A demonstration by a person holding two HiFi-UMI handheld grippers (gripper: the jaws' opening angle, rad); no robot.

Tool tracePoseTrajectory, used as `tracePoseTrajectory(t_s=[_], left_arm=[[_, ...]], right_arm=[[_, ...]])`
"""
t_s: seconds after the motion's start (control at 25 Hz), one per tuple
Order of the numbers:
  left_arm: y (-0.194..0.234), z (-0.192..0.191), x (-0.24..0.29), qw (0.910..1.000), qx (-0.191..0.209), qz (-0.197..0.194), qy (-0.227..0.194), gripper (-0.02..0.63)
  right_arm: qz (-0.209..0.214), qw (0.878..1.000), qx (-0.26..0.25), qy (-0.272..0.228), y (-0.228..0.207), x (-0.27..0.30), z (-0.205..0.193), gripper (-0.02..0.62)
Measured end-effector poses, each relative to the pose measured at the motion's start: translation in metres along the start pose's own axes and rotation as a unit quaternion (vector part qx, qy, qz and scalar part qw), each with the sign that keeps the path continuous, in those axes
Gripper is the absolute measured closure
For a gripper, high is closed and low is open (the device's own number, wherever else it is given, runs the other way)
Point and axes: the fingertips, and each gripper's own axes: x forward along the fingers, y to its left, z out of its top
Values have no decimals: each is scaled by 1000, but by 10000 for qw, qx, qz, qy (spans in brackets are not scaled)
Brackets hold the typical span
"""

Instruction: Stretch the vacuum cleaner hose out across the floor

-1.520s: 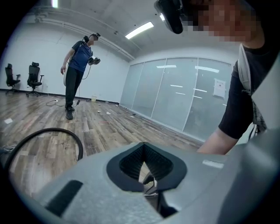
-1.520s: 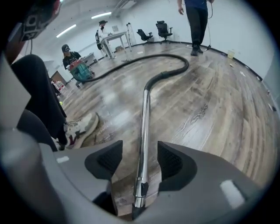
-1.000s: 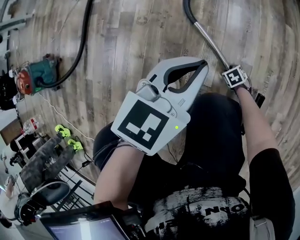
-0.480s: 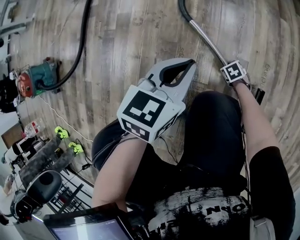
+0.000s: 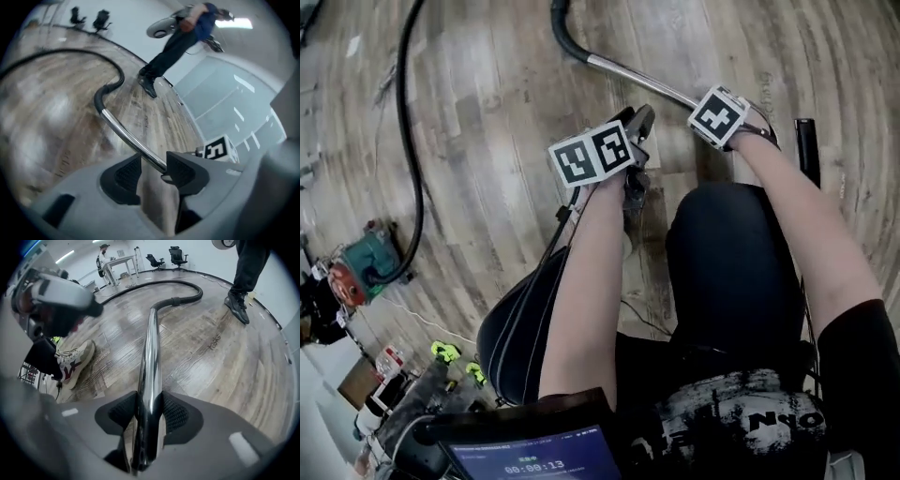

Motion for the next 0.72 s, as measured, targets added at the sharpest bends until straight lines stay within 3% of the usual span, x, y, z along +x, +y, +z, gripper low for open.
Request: tracePoseTrajectory(t_s=[0.08, 0.16, 0.32, 0.44, 0.56, 0.64, 0.72], left_arm=[[-4, -5, 31, 9940, -995, -393, -226, 411], [-7, -10, 61, 9811, -1777, -657, -385, 402], [-12, -23, 109, 9497, -2849, -1158, -595, 326], [-26, -18, 136, 9248, -3298, -1700, -846, 323], [-47, -15, 155, 9130, -3455, -1982, -879, 329], [-52, -13, 159, 9051, -3614, -2025, -963, 446], [-51, -10, 157, 8857, -3952, -2145, -1155, 474]], right_arm=[[-37, 9999, -104, 26, -3, -18, 0, 419], [-75, 9999, -133, 79, -7, -35, -5, 419], [32, 9993, -135, 360, -4, -46, -26, 419], [-188, 9989, -357, 253, -16, -44, -30, 419], [-185, 9989, -350, 248, -14, -52, -41, 419], [-179, 9990, -361, 217, -13, -58, -43, 419], [-214, 9987, -442, 162, -13, -60, -40, 417]])
